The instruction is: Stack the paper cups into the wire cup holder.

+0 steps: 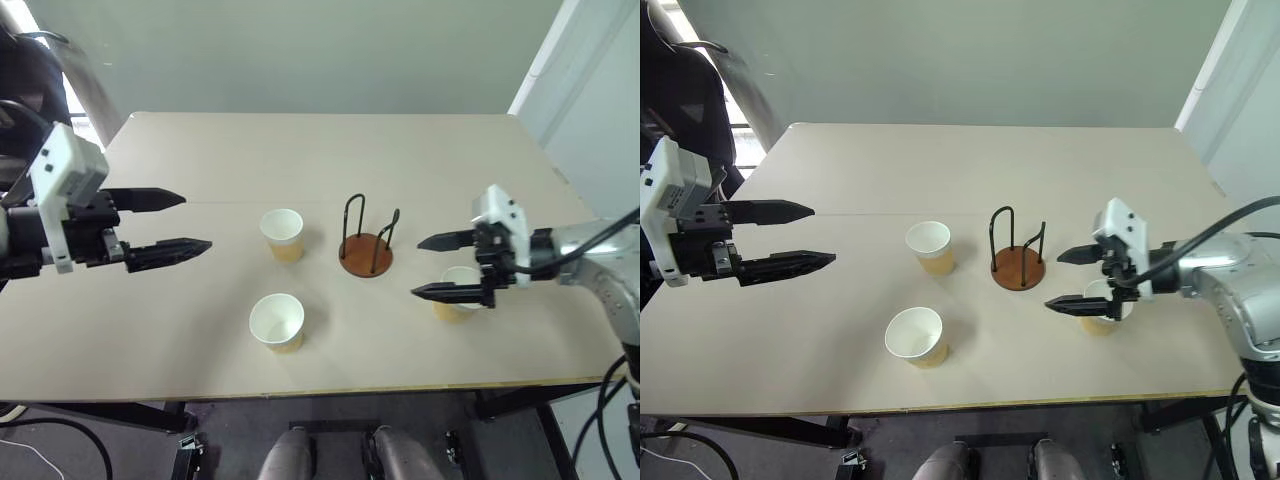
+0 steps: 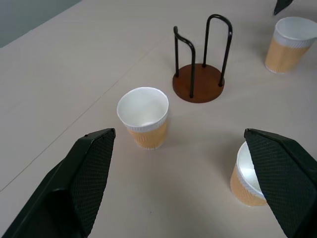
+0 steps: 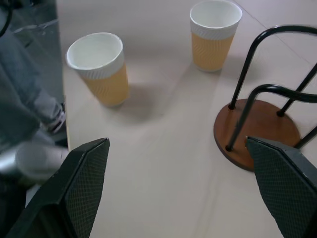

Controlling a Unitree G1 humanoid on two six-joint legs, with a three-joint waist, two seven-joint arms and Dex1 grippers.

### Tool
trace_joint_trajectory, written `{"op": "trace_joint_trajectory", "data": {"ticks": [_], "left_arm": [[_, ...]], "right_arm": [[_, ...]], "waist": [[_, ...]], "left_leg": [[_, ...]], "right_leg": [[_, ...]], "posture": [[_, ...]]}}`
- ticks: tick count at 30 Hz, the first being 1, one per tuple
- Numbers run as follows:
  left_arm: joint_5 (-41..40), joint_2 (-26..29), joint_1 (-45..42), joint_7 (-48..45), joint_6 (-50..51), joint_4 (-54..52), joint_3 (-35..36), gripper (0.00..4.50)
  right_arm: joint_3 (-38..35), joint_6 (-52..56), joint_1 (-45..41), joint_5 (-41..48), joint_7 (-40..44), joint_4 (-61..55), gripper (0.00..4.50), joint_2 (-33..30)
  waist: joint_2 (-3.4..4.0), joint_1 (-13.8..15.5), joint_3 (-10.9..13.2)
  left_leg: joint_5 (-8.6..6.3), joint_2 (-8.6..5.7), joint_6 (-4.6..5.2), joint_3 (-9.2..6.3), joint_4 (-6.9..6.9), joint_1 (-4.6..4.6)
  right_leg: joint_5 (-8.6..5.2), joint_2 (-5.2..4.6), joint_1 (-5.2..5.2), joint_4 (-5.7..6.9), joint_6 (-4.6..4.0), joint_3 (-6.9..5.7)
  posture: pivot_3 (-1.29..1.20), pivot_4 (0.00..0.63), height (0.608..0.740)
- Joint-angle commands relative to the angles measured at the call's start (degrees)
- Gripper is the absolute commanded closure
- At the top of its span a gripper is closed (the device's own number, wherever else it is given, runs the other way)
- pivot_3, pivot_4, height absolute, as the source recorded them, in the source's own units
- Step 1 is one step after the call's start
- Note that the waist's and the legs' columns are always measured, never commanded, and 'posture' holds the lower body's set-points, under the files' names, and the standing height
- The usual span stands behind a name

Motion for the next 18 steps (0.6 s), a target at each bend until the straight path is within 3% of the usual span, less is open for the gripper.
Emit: {"op": "trace_joint_trajectory", "data": {"ticks": [1, 11, 18], "left_arm": [[-0.36, 0.24, -1.02, 0.39, -0.27, -1.18, 1.13, 0.04], [-2.57, 0.24, 2.8, 1.17, 3.72, -5.74, 6.35, 0.04], [-3.01, -0.09, 5.34, 2.5, 5.67, -8.13, 9.8, 0.04]], "right_arm": [[1.49, 4.98, -2.2, -0.38, -6.84, -1.19, 0.0, 2.41], [7.46, 9.98, -7.85, -4.39, -18.49, 7.08, 0.0, 11.82], [8.65, 8.99, -9.66, -6.64, -21.9, 11.63, 0.0, 16.08]], "waist": [[-0.01, -0.01, 0.0], [-0.03, 0.0, -0.01], [-0.04, 0.11, -0.02]], "left_leg": [[0.01, 0.0, 0.01, 0.0, 0.02, 0.0], [0.02, 0.0, 0.03, 0.0, -0.01, -0.03], [-0.04, 0.01, 0.0, 0.0, -0.07, -0.06]], "right_leg": [[0.0, 0.0, 0.0, 0.0, 0.0, 0.0], [0.02, 0.0, -0.08, 0.01, 0.02, 0.02], [0.06, 0.01, -0.15, 0.02, 0.08, 0.0]], "posture": [[0.0, 0.15, 0.74], [0.0, 0.15, 0.74], [0.0, 0.15, 0.74]]}}
